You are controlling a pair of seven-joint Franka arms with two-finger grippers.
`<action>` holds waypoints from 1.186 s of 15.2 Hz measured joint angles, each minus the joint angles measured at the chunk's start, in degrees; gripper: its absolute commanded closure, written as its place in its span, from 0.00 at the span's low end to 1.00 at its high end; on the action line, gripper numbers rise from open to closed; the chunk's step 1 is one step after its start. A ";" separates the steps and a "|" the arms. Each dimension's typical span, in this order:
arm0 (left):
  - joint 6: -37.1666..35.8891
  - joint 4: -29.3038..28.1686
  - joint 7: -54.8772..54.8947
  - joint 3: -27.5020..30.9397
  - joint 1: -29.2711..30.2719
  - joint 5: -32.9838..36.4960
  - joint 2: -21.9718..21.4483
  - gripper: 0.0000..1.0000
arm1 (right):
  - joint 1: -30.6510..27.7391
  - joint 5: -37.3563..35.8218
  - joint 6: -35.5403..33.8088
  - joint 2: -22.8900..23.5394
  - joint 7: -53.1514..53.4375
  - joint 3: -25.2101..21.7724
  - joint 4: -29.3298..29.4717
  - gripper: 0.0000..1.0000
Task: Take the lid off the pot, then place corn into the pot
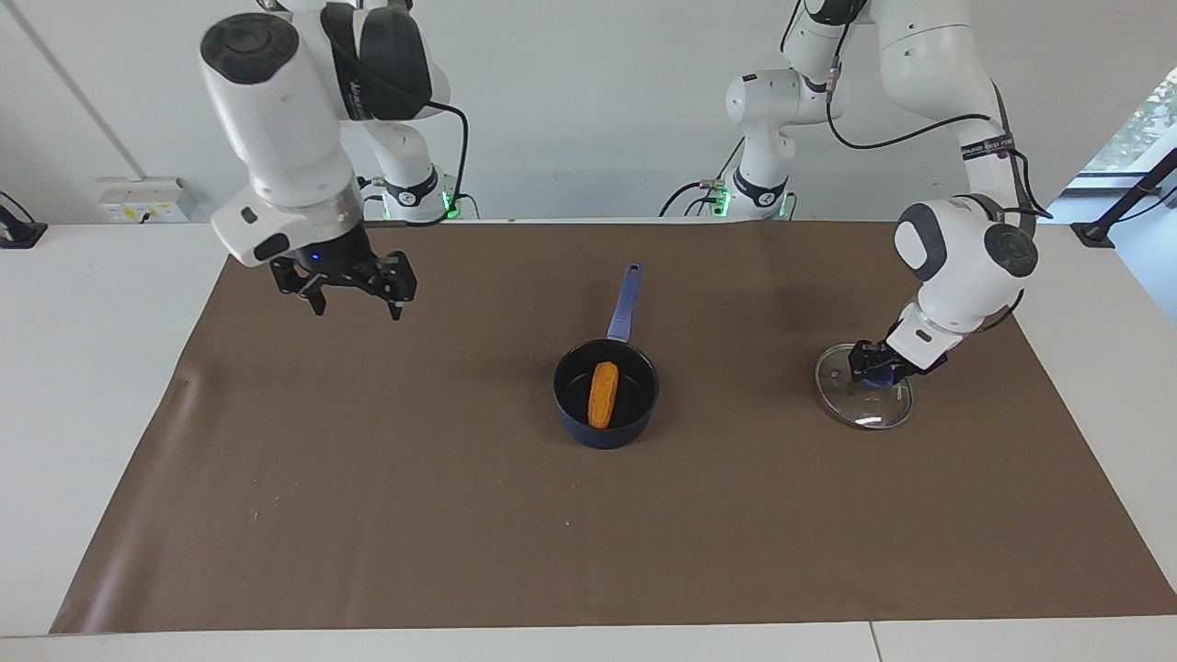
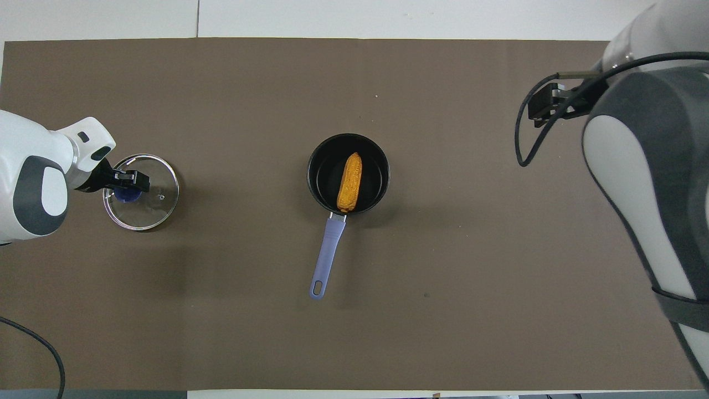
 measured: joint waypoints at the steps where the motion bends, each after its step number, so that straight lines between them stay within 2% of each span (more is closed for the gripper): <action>1: 0.01 0.00 0.00 0.00 0.00 0.00 0.00 0.00 | -1.76 -0.07 -1.18 -1.65 -3.06 -0.12 -0.68 0.00; 4: 0.19 0.18 0.10 -0.09 -0.03 0.00 -0.25 0.00 | -6.61 -0.03 -3.70 -5.52 -7.41 -0.27 -4.22 0.00; 7: -2.08 2.71 0.11 -0.51 -0.53 0.00 -1.16 0.00 | -8.45 0.01 -3.71 -7.27 -9.33 -0.11 -8.11 0.00; 11: -14.06 11.76 -3.30 -0.69 -2.96 0.00 -2.79 0.00 | -8.09 0.01 -1.60 -11.60 -9.39 1.16 -14.09 0.00; 14: -21.52 17.60 -8.24 -0.80 -4.80 0.01 -4.53 0.00 | -8.39 0.01 -0.70 -13.18 -9.44 1.14 -16.01 0.00; 18: -31.13 19.04 -9.47 -0.81 -5.37 0.02 -10.73 0.00 | -8.47 0.01 0.82 -14.82 -9.45 1.04 -19.24 0.00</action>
